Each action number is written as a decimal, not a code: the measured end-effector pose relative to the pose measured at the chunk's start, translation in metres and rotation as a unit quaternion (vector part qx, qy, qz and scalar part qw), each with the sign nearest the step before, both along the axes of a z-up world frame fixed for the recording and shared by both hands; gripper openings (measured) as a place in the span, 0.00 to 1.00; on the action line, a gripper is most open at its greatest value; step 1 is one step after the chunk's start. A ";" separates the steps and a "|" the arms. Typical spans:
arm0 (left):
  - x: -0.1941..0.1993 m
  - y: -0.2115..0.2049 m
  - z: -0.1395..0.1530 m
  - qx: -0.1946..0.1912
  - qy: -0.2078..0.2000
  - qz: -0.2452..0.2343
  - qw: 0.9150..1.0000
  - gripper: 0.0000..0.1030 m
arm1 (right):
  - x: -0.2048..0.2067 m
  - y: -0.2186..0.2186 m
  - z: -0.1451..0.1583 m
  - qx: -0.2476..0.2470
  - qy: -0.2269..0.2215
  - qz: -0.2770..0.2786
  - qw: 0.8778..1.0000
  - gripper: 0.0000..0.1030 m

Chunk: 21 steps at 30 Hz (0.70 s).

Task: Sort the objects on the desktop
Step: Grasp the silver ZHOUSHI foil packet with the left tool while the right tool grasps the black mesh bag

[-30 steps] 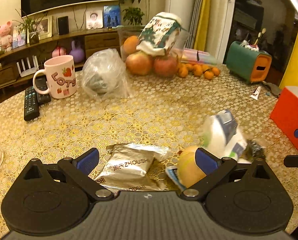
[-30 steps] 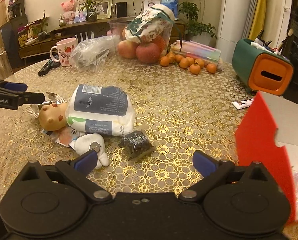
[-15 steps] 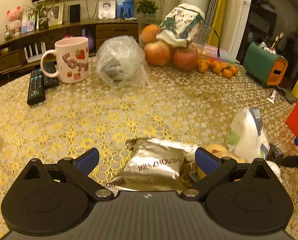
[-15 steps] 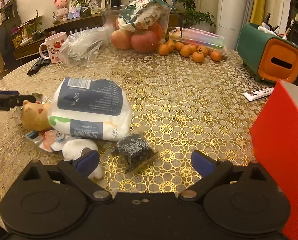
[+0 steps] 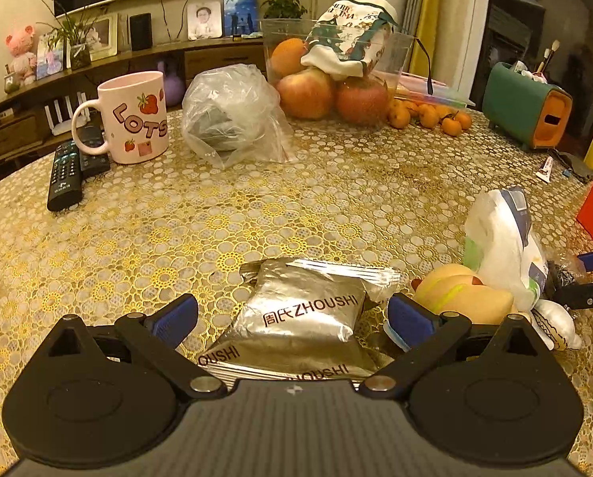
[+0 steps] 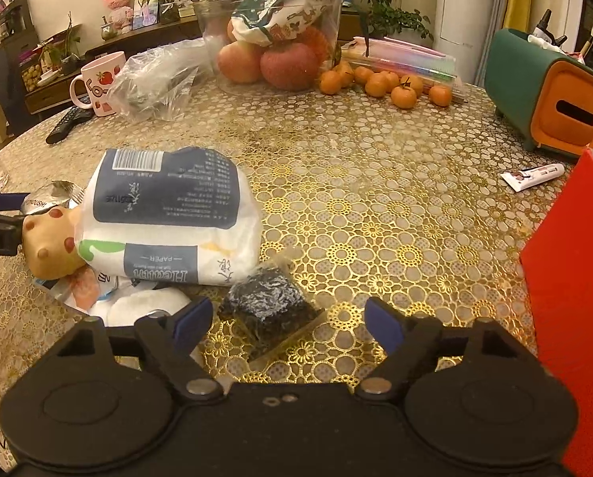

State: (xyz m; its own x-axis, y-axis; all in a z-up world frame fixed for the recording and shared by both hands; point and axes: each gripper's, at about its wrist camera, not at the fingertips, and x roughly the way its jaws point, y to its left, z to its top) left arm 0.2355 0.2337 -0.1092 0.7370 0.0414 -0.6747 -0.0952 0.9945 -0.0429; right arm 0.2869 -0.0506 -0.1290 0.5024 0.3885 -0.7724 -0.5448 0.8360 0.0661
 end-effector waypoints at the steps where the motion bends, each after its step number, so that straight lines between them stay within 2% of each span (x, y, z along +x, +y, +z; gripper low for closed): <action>1: 0.000 0.000 0.000 -0.002 0.000 -0.002 1.000 0.98 | 0.000 0.001 -0.001 -0.001 0.000 0.000 1.000 0.77; 3: -0.001 -0.001 0.001 -0.005 -0.004 -0.006 1.000 0.93 | 0.001 0.002 -0.001 0.001 0.003 0.002 1.000 0.75; 7: -0.002 -0.001 0.002 -0.016 -0.007 -0.015 1.000 0.68 | 0.000 0.005 -0.001 0.002 0.002 0.004 1.000 0.70; 9: -0.002 -0.003 0.004 -0.012 -0.007 -0.017 1.000 0.61 | -0.001 0.005 0.000 0.003 0.001 0.005 1.000 0.67; 15: -0.006 -0.004 0.005 -0.010 -0.010 -0.012 1.000 0.54 | -0.004 0.002 0.004 0.006 0.000 0.003 1.000 0.52; 16: -0.007 -0.004 0.006 -0.010 -0.010 -0.011 1.000 0.53 | -0.005 0.002 0.004 0.008 0.001 0.002 1.000 0.44; 21: -0.013 -0.007 0.010 -0.012 -0.014 -0.003 1.000 0.52 | -0.007 -0.006 0.009 0.014 -0.005 -0.008 1.000 0.39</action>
State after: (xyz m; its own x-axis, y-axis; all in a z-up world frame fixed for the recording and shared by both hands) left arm 0.2224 0.2262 -0.0988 0.7564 0.0200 -0.6539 -0.0869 0.9937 -0.0702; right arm 0.2797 -0.0565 -0.1199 0.5163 0.4014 -0.7565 -0.5321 0.8425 0.0839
